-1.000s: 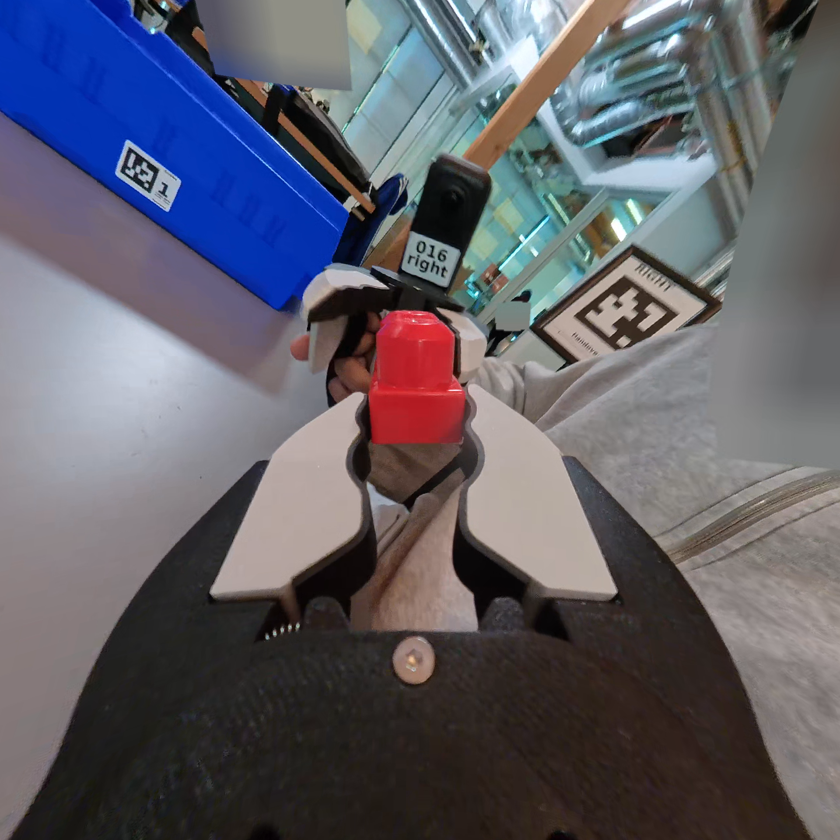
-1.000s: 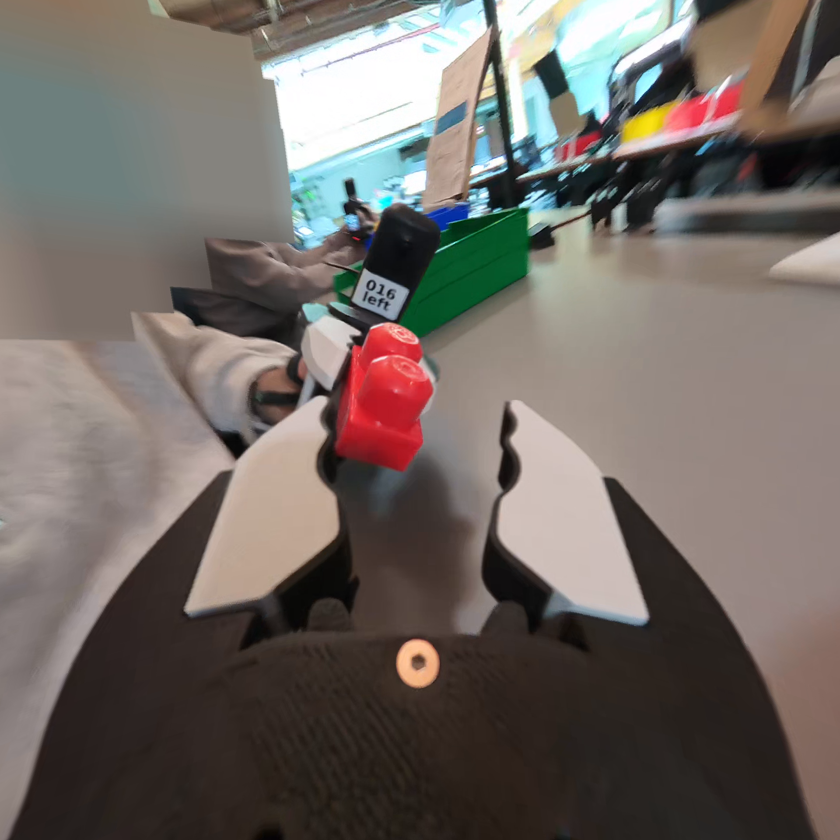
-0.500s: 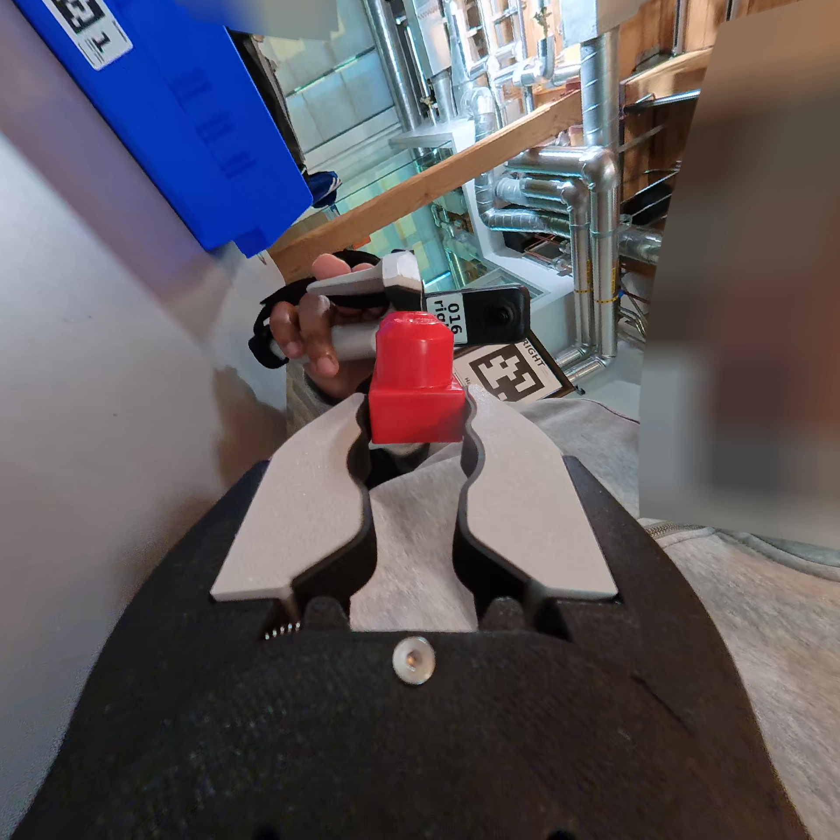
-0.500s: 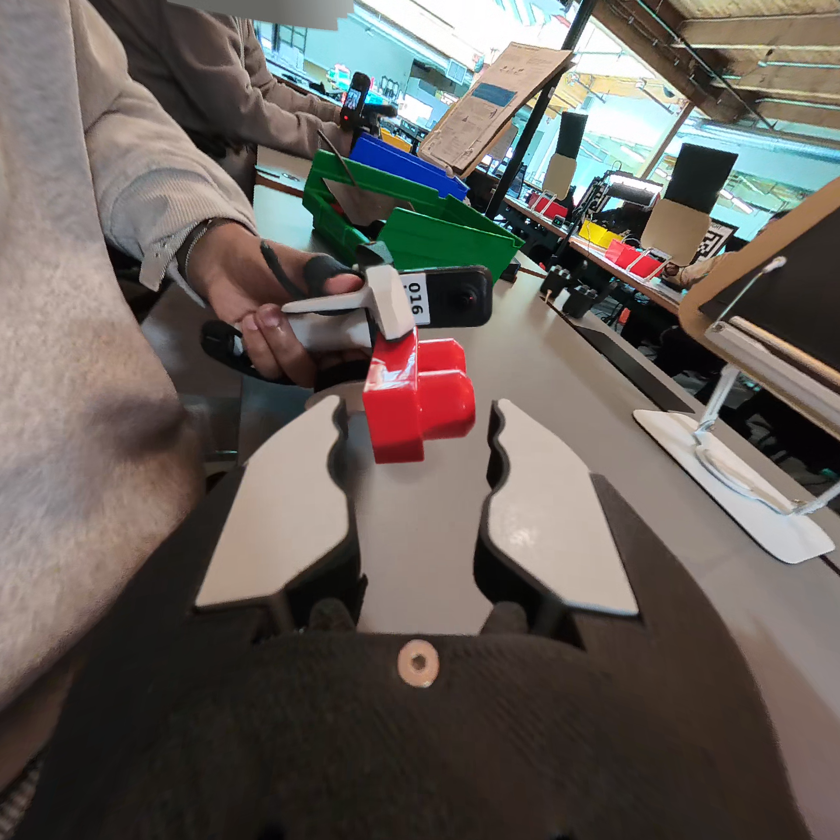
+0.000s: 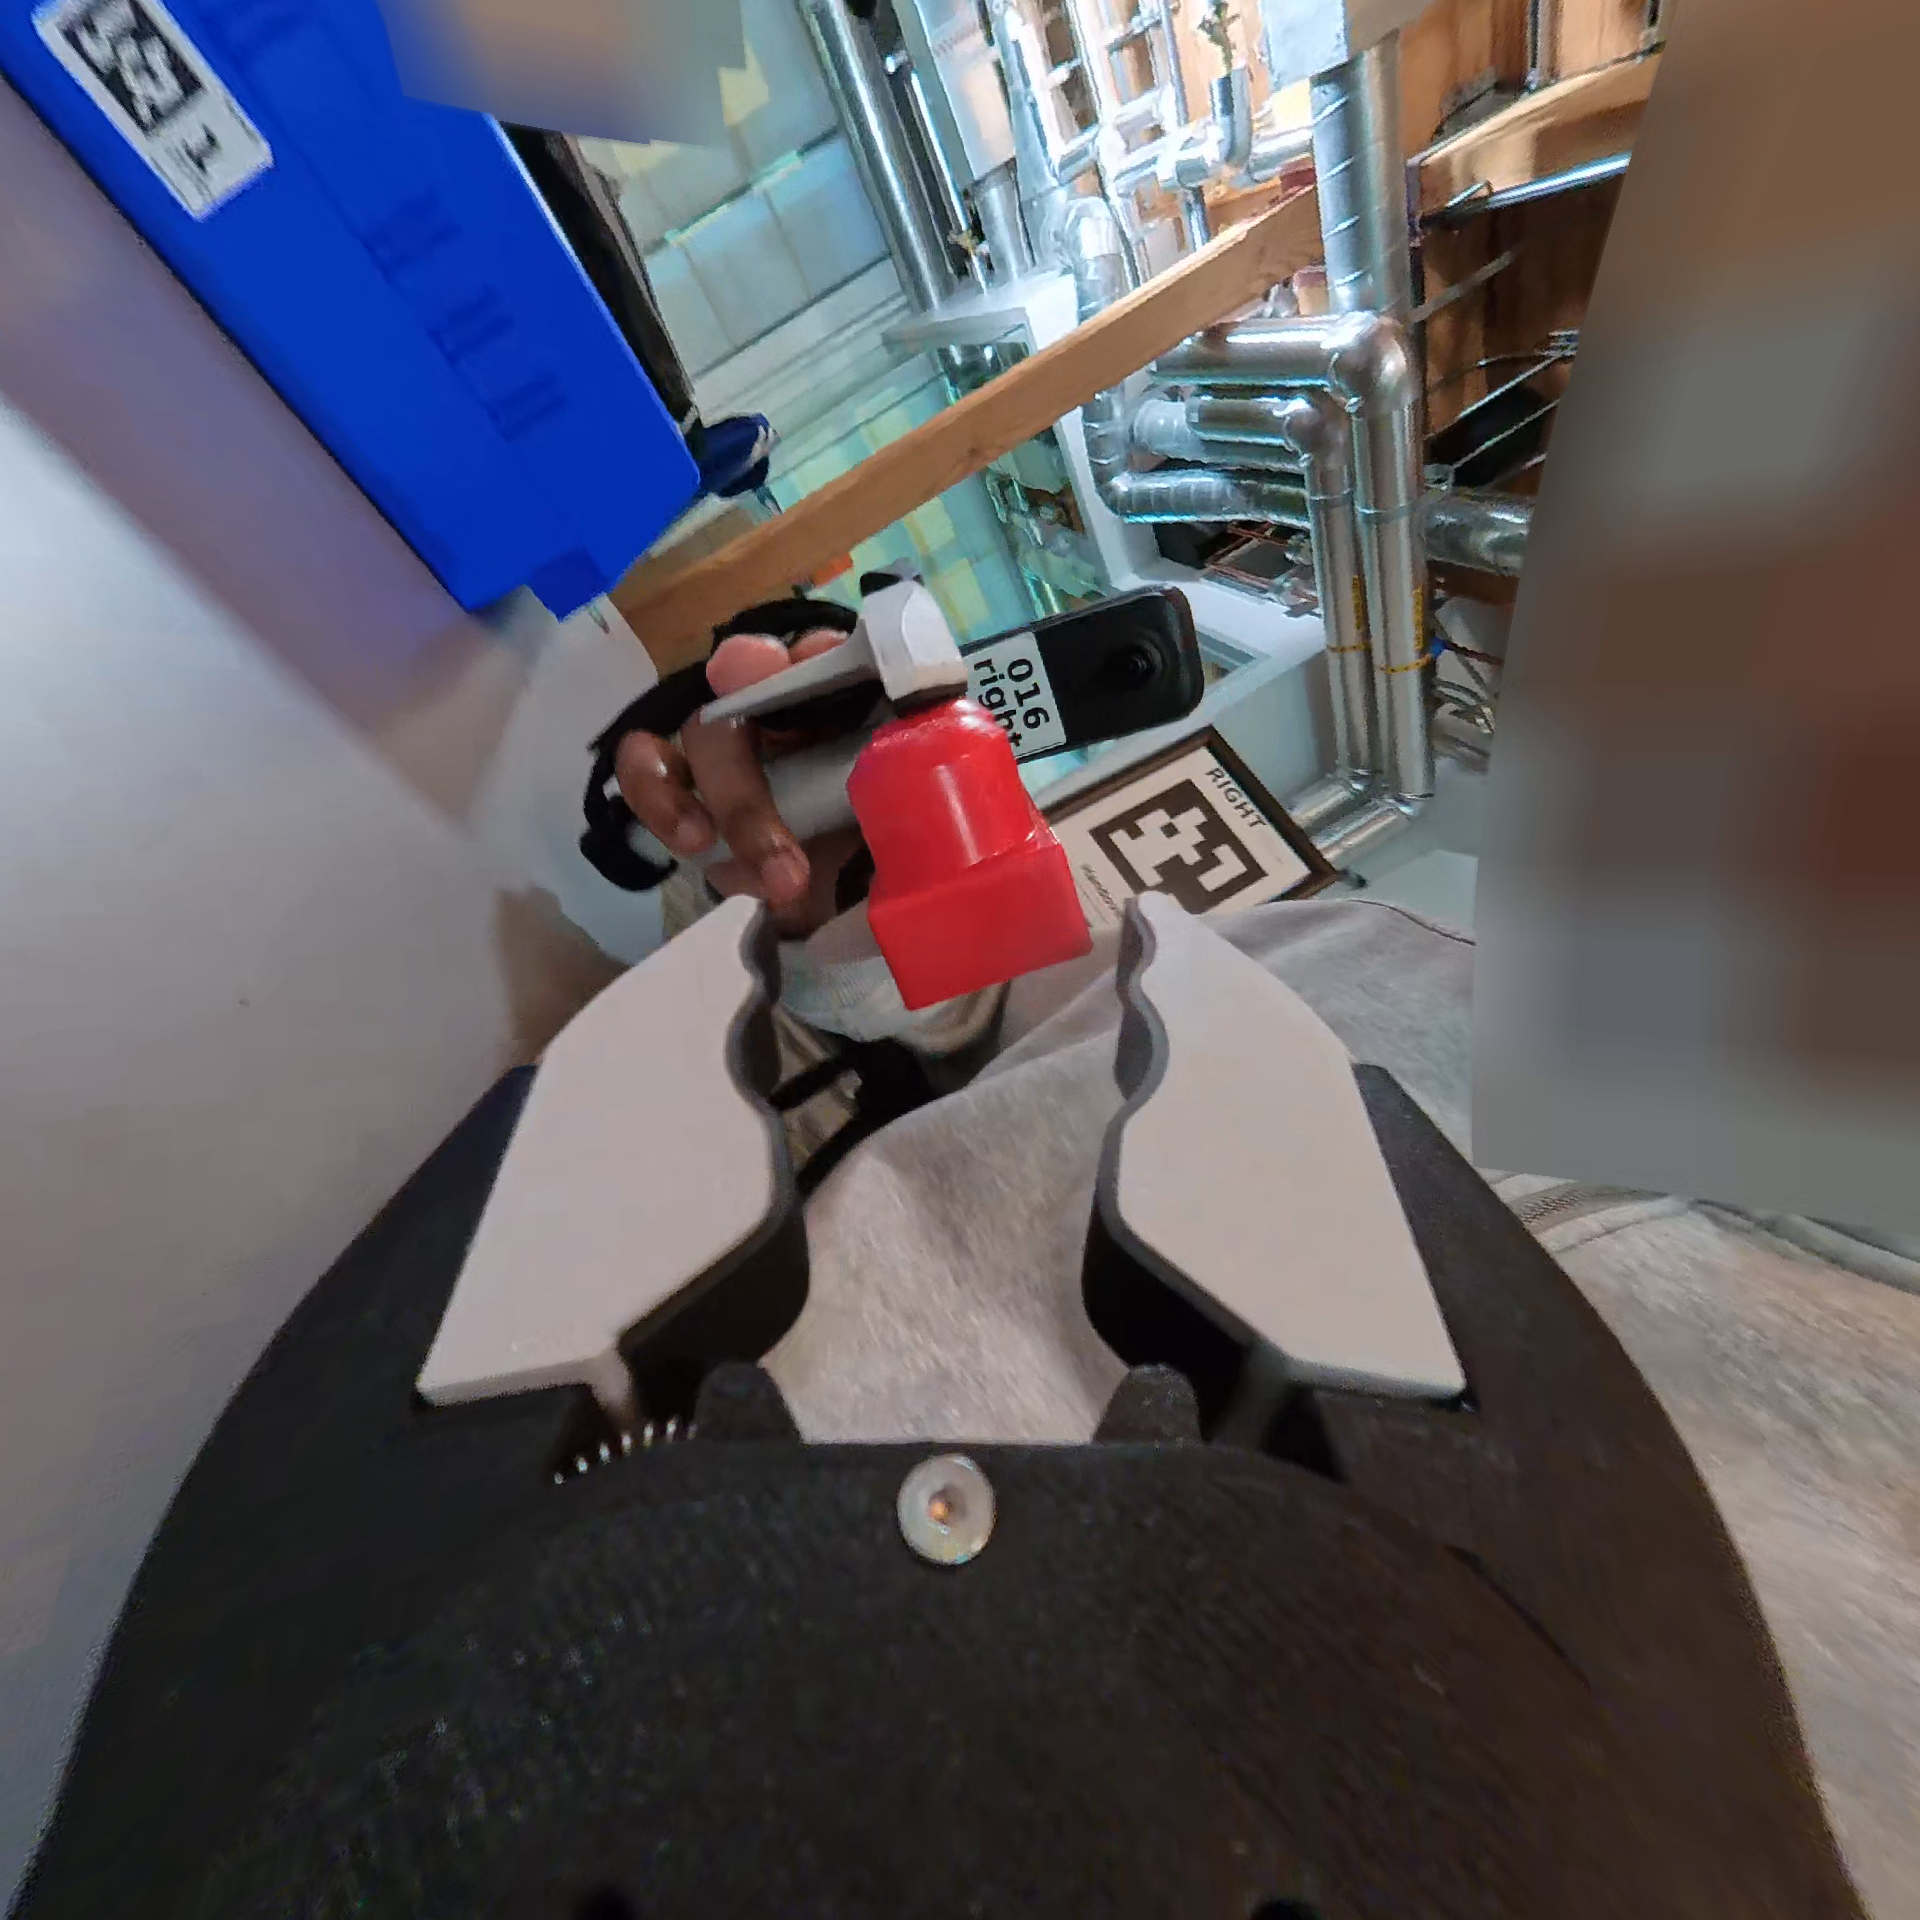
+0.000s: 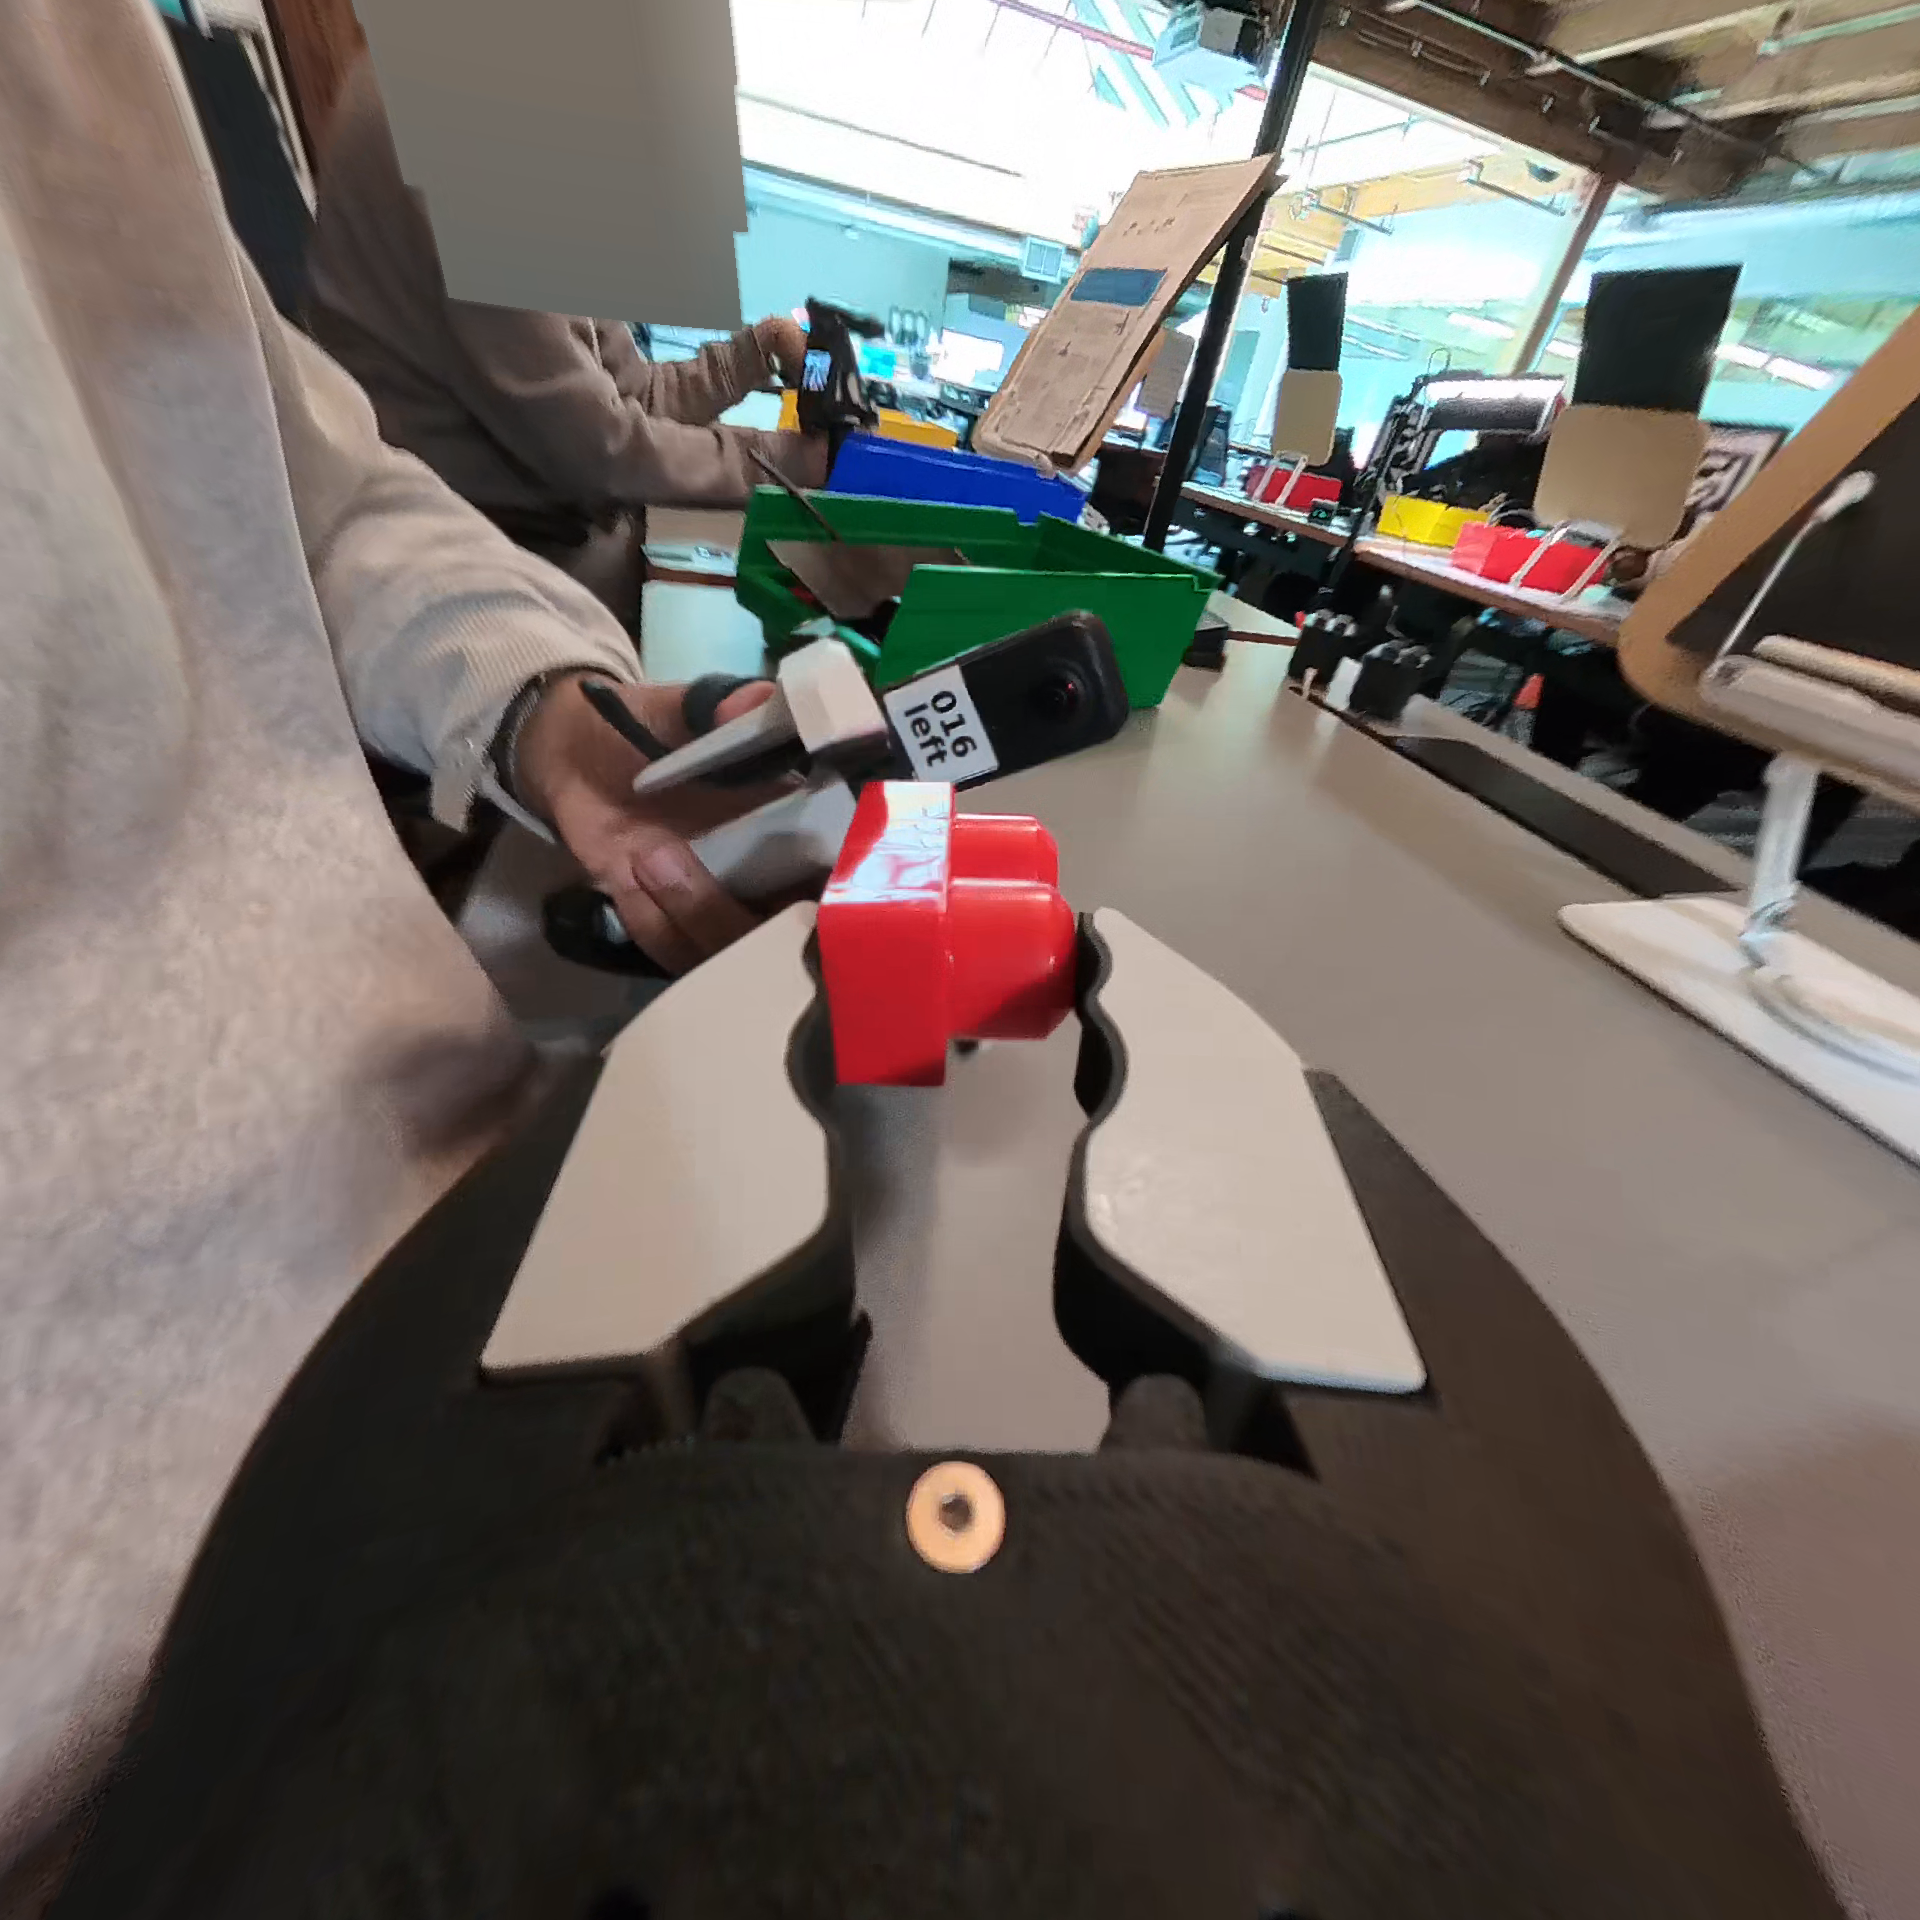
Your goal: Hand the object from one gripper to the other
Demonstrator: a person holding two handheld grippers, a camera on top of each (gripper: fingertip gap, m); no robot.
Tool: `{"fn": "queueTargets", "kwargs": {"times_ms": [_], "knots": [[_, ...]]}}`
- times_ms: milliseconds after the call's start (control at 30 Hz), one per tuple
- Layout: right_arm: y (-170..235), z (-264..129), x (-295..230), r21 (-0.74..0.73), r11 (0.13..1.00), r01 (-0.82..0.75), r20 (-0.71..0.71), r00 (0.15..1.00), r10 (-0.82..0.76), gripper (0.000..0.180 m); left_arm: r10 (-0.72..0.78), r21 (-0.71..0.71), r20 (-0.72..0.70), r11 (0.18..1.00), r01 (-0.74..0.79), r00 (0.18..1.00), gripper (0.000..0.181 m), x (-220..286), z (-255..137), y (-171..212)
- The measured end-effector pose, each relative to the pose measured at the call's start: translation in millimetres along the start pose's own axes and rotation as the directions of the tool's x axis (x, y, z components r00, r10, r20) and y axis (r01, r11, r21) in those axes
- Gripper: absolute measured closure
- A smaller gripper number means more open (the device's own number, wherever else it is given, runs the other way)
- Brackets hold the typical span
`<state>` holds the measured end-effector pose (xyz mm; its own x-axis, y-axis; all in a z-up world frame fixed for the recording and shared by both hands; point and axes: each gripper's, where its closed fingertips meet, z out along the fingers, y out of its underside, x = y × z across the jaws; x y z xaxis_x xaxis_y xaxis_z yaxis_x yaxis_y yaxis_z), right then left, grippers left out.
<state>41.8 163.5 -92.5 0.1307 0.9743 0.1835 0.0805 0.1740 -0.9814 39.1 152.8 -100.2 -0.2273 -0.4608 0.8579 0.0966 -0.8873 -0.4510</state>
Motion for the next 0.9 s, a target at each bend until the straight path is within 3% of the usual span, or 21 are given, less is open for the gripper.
{"fn": "queueTargets", "kwargs": {"times_ms": [167,400,700,900], "knots": [[-12,-5,1,0.066,0.957,-0.283,0.092,0.957,0.277,0.135,0.261,0.014,0.081,0.965,-0.263,0.962,0.096,5,1,-8],[-9,-4,-1,0.027,0.874,-0.484,0.172,0.864,0.473,0.135,0.59,-0.115,0.202,0.807,-0.579,0.782,0.098,7,3,-4],[3,3,-7,-0.043,0.863,-0.504,0.165,0.848,0.504,0.135,0.551,-0.144,0.212,0.835,-0.532,0.807,0.137,0,0,-1],[1,4,-4,-0.011,0.852,-0.524,0.171,0.839,0.517,0.133,0.516,-0.152,0.218,0.856,-0.494,0.828,0.138,-4,-1,0]]}}
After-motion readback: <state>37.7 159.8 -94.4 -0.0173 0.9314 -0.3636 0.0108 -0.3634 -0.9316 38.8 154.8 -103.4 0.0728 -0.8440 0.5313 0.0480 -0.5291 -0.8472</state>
